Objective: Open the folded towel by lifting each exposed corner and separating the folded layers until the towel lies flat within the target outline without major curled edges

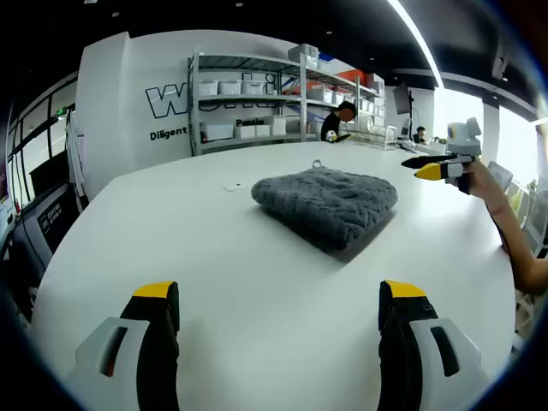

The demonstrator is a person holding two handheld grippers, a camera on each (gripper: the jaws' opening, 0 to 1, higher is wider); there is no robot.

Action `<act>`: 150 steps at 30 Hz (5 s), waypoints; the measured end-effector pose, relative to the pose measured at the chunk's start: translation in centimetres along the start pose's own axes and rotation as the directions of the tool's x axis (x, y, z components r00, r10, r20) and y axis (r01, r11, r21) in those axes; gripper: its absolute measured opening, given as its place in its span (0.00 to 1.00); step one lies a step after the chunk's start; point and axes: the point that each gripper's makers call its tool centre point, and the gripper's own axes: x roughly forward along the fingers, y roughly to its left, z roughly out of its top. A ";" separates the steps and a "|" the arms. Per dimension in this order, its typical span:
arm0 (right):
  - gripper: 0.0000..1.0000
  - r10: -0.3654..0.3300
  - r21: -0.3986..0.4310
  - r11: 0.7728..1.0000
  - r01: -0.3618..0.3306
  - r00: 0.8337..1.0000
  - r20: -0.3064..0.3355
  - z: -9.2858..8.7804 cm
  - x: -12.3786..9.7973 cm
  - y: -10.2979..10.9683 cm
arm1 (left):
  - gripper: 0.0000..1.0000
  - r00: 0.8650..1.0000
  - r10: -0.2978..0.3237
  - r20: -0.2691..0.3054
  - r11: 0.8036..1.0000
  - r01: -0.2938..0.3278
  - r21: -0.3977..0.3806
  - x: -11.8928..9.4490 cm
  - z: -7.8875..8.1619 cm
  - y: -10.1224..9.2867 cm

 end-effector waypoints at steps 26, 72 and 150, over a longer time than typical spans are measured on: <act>0.79 0.009 -0.001 1.000 -0.009 1.000 -0.002 -0.1 -0.1 0.3 | 0.95 1.000 -0.005 -0.014 1.000 0.004 -0.008 0.2 0.1 0.6; 0.65 0.019 0.006 1.000 -0.020 0.998 0.064 0.8 -0.2 0.4 | 0.93 1.000 -0.009 -0.009 0.999 0.008 -0.032 -0.6 -0.3 0.7; 0.04 -0.003 -0.126 0.991 -0.034 0.960 -0.280 0.9 16.8 0.0 | 0.95 0.990 -0.135 -0.045 0.991 0.135 0.002 -1.6 -1.5 -2.1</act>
